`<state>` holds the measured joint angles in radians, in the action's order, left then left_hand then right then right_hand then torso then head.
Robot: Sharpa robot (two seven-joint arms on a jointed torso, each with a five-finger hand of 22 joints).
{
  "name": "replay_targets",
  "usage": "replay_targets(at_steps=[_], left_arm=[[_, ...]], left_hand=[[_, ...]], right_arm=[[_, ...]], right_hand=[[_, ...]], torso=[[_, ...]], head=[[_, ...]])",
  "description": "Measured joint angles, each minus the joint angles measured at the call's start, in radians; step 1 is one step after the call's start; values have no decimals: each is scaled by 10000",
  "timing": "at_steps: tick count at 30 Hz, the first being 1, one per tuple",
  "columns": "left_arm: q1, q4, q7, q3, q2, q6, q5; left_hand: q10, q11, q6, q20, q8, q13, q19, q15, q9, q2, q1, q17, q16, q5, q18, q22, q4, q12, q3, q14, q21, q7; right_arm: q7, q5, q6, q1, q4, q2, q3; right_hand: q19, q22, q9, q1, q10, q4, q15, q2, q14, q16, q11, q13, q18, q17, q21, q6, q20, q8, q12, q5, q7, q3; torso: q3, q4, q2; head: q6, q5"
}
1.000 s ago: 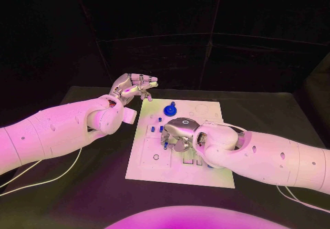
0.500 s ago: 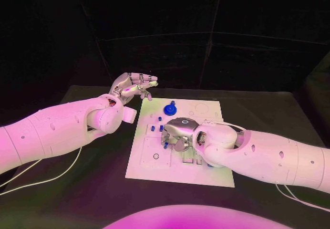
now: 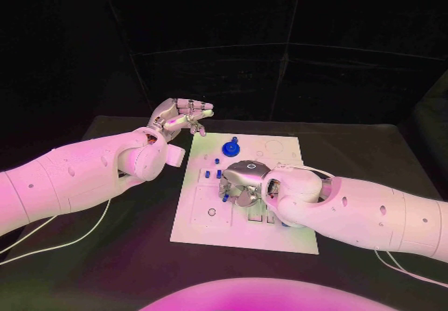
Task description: Assemble the parts on the task board
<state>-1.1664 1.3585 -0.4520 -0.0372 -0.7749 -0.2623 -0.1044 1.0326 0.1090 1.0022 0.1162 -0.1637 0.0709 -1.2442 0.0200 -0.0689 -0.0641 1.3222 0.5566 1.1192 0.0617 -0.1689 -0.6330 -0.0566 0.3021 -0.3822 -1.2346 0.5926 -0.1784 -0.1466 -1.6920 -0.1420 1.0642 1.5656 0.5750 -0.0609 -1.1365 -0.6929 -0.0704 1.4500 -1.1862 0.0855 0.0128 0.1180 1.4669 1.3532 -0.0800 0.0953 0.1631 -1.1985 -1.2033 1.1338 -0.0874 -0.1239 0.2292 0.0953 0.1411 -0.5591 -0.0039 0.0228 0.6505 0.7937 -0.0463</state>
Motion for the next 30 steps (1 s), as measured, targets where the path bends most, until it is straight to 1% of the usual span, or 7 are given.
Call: replay_targets(at_steps=[6, 12, 15, 17, 21, 24, 30], left_arm=[[0, -8, 10, 0, 10, 7, 0], [0, -10, 17, 0, 19, 13, 0], [0, -11, 20, 0, 21, 14, 0], [0, -13, 21, 0, 21, 15, 1], [0, -16, 24, 0, 21, 16, 1], [0, -22, 26, 0, 22, 17, 1], [0, -34, 31, 0, 30, 19, 1]], left_hand=[[0, 0, 0, 0, 0, 0, 0, 0, 0, 0, 0, 0, 0, 0, 0, -1, 0, 0, 0, 0, 0, 0], [0, 0, -23, 0, 0, 1, 0, 0, 0, -21, 20, 1, 0, 0, 0, -1, 0, 0, 0, 0, 0, -23], [0, 0, -37, 0, 0, 1, 0, 0, 0, -44, 44, -13, 0, 0, 0, -1, -28, 0, 28, 0, 0, -37], [0, 0, -37, 0, 0, 1, 0, -1, 0, -44, 44, -13, 0, 0, 0, -1, -27, 0, 28, 0, 0, -37], [0, 0, -37, 0, 0, 2, 0, 0, 7, -44, 44, -13, 0, 0, 0, -2, -27, 0, 27, 0, 0, -37], [1, 0, -37, 0, 0, 2, 0, 0, 10, -44, 44, -13, 0, 0, 0, -2, -27, 0, 27, 0, 0, -37], [1, 0, -37, 0, 0, 2, 0, 0, 10, -44, 43, -12, 0, 0, 0, -2, -27, 0, 27, 0, 0, -37]], right_arm=[[-79, -46, 30, 0, -39, -63, 0], [-175, -106, 82, 3, -95, -150, 2], [-216, -136, 113, 5, -102, -175, 5], [-230, -152, 125, 6, -105, -182, 6], [-248, -167, 148, 7, -106, -185, 7], [-254, -177, 160, 7, -104, -185, 7], [-256, -192, 191, 4, -81, -164, 1]], right_hand=[[36, 0, 0, -1, 0, 0, 0, -4, 0, 0, 0, -1, 0, 19, 0, 0, -36, 0, 0, -1, 0, 1], [110, 77, 1, -105, 0, -18, 0, -105, 0, 0, 0, 6, 1, 51, 0, -1, -35, 42, -3, 0, 0, 18], [165, 162, 15, -204, 72, -44, 0, -87, 0, 0, 72, 13, -1, 103, 41, -74, -90, 100, -3, 119, 70, 46], [165, 192, 18, -272, 87, -42, 0, -47, 0, 0, 72, -1, 0, 109, 48, -160, -89, 143, -24, 133, 93, 100], [199, 226, 22, -391, 245, -44, 0, -11, 0, 0, -20, -68, 0, 123, 48, -216, -124, 187, -88, 239, 107, 159], [199, 247, 23, -468, 292, -68, -10, -38, -10, 0, -7, -104, 0, 134, 83, -266, -124, 203, -137, 245, 129, 208], [199, 252, 22, -519, 324, -71, -39, 13, -39, 0, -39, -122, 0, 140, 98, -282, -124, 203, -136, 247, 144, 266]], torso=[[-1, 0, 0], [-7, 5, 1], [-7, 11, 1], [-7, 11, 1], [-7, 11, 1], [-4, 11, 1], [-1, 5, -1]], head=[[12, 16], [35, 34], [48, 34], [59, 34], [70, 16], [63, 15], [61, 14]])
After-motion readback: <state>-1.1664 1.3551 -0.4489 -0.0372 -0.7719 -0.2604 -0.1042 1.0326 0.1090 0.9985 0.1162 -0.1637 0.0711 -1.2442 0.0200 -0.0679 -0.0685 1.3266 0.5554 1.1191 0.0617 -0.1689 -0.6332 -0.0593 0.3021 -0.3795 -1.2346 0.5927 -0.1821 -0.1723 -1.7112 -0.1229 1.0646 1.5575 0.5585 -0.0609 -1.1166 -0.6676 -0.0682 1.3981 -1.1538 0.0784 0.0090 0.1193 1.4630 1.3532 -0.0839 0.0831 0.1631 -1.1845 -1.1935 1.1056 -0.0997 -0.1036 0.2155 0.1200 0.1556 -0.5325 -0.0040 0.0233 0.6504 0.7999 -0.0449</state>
